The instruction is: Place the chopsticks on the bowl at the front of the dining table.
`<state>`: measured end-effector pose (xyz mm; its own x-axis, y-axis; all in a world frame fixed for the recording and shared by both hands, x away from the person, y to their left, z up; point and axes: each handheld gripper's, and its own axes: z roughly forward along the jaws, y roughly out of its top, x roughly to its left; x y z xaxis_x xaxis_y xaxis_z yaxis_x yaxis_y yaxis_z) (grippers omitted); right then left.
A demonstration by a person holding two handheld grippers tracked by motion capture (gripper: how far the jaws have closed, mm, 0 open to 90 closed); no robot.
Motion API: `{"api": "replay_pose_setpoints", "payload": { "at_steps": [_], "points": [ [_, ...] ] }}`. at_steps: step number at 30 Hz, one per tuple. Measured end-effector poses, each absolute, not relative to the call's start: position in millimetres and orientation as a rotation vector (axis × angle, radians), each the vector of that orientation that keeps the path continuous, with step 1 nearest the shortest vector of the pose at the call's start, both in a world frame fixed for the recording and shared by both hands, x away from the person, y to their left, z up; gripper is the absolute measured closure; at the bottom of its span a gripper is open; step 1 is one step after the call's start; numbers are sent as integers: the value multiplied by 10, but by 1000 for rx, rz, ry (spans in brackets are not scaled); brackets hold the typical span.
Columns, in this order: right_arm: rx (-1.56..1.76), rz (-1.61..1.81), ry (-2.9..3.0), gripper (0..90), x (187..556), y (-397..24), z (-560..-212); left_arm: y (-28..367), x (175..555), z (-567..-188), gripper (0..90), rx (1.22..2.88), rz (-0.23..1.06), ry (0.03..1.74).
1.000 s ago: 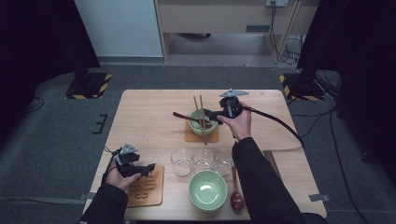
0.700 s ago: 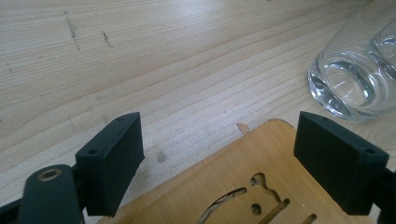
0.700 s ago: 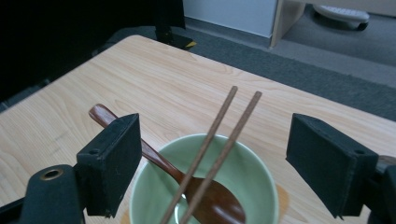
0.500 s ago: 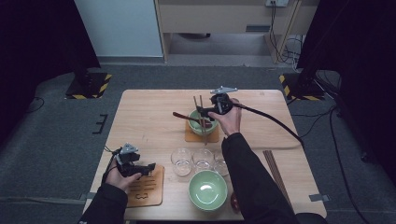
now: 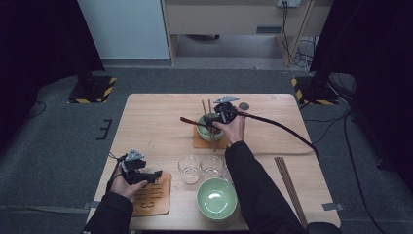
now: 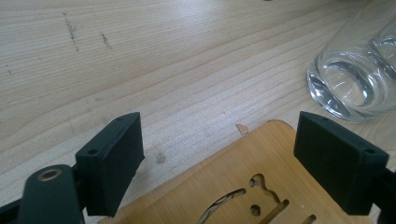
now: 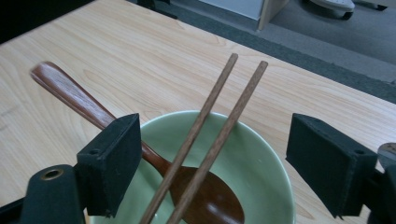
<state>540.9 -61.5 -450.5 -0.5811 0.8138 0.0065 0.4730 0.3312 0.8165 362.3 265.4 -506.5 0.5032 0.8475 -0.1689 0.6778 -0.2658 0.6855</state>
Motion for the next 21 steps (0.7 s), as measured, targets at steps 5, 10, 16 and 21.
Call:
{"api": "replay_pose_setpoints", "payload": {
  "at_steps": [5, 10, 16, 21],
  "points": [
    [1122, 1098, 2205, 177, 5422, -594, -4568, 2661, 3625, -5066, 153, 2028, 302, 1246],
    [1114, 1061, 2213, 176, 5423, -568, -4634, 2659, 3623, -5064, 154, 2027, 302, 1245],
    [1115, 1012, 2216, 176, 5443, -560, -4681, 2662, 3625, -5066, 153, 2028, 302, 1245],
    [1125, 990, 2213, 176, 5456, -555, -4700, 2662, 3625, -5066, 153, 2029, 302, 1244]
  ]
}}
